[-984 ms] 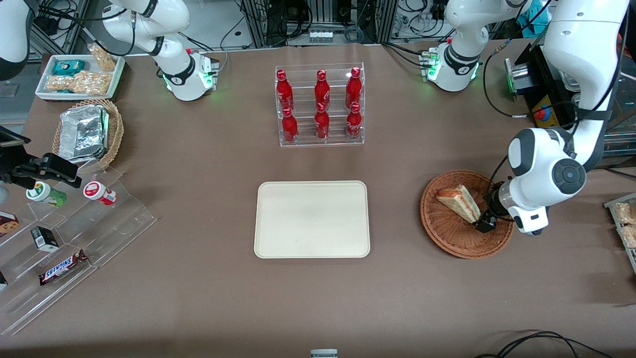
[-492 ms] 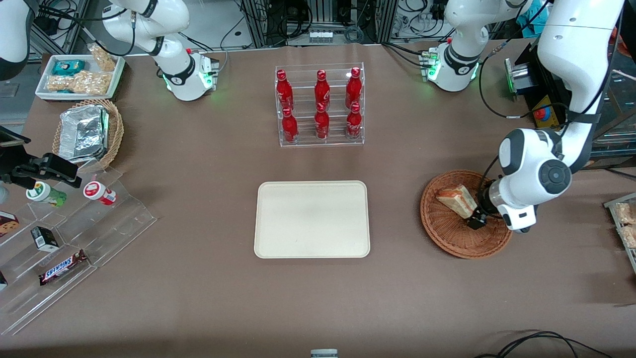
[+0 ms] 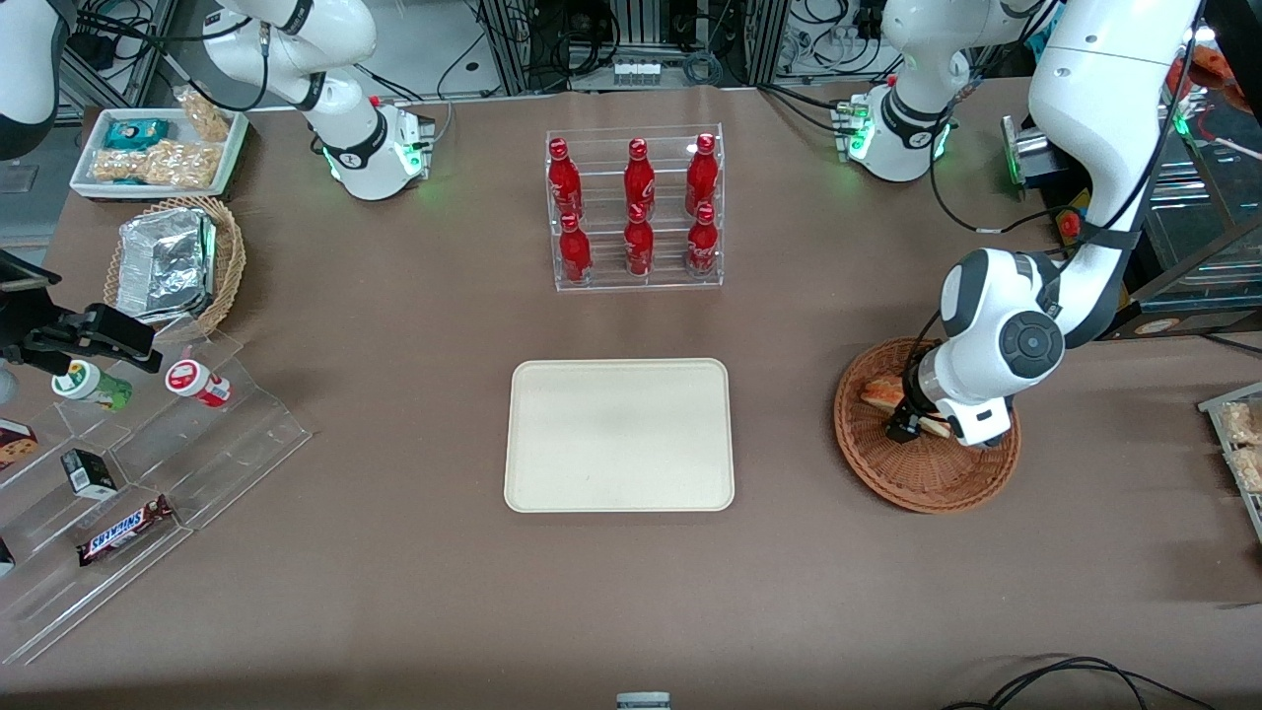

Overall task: Place sandwich from basket to tray
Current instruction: 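Close the left gripper on the sandwich and lift it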

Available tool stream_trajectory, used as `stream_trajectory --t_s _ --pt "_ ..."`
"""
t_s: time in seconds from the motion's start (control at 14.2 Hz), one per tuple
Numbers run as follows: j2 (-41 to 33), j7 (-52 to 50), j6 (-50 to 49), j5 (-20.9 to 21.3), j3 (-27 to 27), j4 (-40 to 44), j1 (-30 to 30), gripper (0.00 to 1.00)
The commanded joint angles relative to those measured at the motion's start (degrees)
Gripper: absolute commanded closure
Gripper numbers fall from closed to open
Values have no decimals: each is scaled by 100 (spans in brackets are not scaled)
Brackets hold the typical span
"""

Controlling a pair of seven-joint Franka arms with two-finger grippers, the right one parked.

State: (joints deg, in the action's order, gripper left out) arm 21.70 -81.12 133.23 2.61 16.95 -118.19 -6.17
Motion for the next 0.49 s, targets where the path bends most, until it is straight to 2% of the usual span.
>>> stream_trajectory --t_s 0.0,0.14,0.42 --pt "-201 -580 107 46 -25 -64 11 82" --pt "-184 -537 107 81 -25 -37 20 95" --pt "-262 -422 72 81 -16 -2 20 97"
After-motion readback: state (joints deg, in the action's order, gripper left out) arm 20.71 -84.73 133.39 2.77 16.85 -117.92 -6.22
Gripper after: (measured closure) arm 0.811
